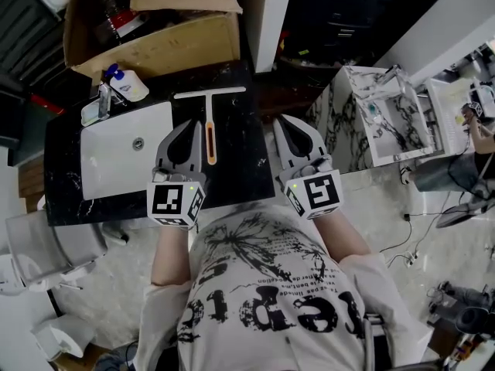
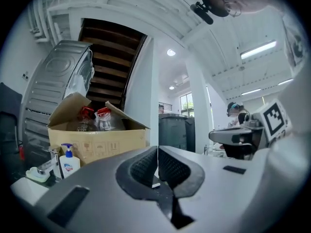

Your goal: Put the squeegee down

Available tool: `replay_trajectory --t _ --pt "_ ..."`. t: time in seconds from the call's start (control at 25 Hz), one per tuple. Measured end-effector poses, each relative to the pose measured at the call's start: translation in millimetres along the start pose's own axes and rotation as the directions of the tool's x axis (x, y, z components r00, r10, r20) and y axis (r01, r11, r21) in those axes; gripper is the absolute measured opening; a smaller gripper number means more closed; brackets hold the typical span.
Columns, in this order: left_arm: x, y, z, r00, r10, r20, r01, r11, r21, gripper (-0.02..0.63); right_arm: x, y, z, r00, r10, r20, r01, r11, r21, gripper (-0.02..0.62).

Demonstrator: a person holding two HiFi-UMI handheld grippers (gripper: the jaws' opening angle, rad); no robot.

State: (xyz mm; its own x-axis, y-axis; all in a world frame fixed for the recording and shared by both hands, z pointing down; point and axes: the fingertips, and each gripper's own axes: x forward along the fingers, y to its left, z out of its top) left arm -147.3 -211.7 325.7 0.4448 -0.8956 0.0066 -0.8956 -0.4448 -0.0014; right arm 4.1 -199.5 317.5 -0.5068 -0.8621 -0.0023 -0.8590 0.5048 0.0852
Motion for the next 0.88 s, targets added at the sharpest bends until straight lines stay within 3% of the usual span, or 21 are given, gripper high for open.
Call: replay_trajectory --t 0.88 --pt "2.4 -7.1 -4.5 0.999 -0.015 -0.032 0.017 0.998 0.054 0.011 7.7 6.0 -1.8 1.0 0.024 0.006 -0.024 1.0 -0.01 -0.009"
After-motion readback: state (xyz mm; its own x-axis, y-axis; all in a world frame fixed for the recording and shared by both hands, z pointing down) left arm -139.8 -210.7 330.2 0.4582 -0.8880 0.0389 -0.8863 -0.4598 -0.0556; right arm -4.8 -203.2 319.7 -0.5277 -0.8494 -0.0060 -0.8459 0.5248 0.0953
